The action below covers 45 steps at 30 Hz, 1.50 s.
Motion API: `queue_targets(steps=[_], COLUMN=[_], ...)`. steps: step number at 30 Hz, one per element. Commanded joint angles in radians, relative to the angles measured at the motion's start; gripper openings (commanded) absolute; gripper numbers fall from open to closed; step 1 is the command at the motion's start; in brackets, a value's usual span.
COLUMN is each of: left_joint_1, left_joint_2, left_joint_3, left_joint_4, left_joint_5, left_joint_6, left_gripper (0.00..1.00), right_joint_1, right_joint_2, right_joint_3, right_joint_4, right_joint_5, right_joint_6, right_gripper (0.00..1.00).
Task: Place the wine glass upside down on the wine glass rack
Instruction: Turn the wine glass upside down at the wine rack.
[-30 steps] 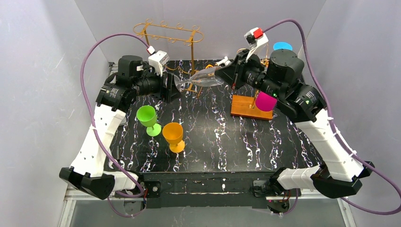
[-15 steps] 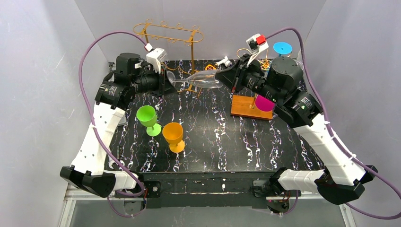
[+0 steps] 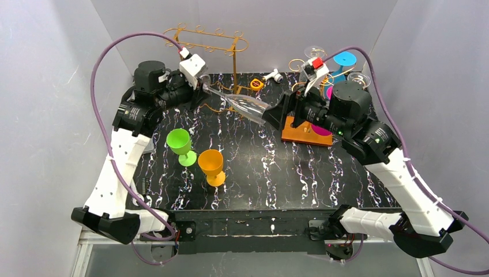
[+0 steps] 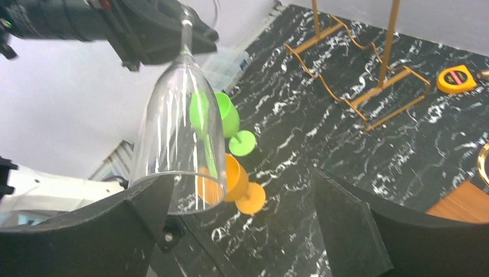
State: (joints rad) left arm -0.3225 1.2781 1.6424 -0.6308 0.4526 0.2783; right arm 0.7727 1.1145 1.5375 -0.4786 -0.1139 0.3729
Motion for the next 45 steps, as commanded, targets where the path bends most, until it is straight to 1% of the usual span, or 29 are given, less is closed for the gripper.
queue_targets(steps=[1,5,7,9,12,15,19,23,33,36,39,45], left_joint_1=[-0.012,-0.011,-0.011,-0.012,-0.013,-0.013,-0.012,-0.013,-0.021,-0.021,-0.022,-0.022], left_joint_2=[-0.062,-0.095,-0.109,-0.118,-0.137,-0.139,-0.143,-0.131,-0.118,-0.125,-0.134,-0.146], left_joint_3=[-0.039,-0.068,-0.09,-0.102,-0.124,-0.109,-0.102,-0.092,-0.07,-0.082,-0.084,-0.074], left_joint_4=[0.027,0.09,0.128,0.133,0.166,0.178,0.203,0.201,0.216,0.233,0.239,0.236], left_joint_5=[-0.008,-0.015,-0.018,-0.005,0.01,0.027,0.047,0.062,0.059,0.044,0.05,0.07], left_joint_6=[0.272,0.397,0.432,0.481,0.535,0.576,0.643,0.702,0.738,0.757,0.757,0.751], left_gripper=[0.0,0.0,0.0,0.0,0.0,0.0,0.0,0.0,0.0,0.0,0.0,0.0], right_joint_1=[0.007,0.007,0.006,0.006,0.007,0.007,0.007,0.018,0.124,0.176,0.207,0.215], right_joint_2=[-0.045,0.008,0.043,0.071,0.106,0.146,0.145,0.147,0.201,0.235,0.245,0.249], right_joint_3=[0.074,0.178,0.215,0.238,0.238,0.209,0.105,0.011,-0.063,-0.044,-0.054,-0.11], right_joint_4=[-0.015,-0.149,-0.181,-0.19,-0.12,-0.042,0.109,0.225,0.263,0.216,0.216,0.257], right_joint_5=[0.052,0.014,-0.026,-0.071,-0.166,-0.241,-0.296,-0.335,-0.272,-0.211,-0.13,-0.036], right_joint_6=[-0.066,-0.118,-0.129,-0.131,-0.094,-0.045,0.023,0.103,0.084,0.046,0.033,0.045], right_gripper=[0.98,0.98,0.98,0.98,0.98,0.98,0.98,0.98,0.98,0.98,0.98,0.98])
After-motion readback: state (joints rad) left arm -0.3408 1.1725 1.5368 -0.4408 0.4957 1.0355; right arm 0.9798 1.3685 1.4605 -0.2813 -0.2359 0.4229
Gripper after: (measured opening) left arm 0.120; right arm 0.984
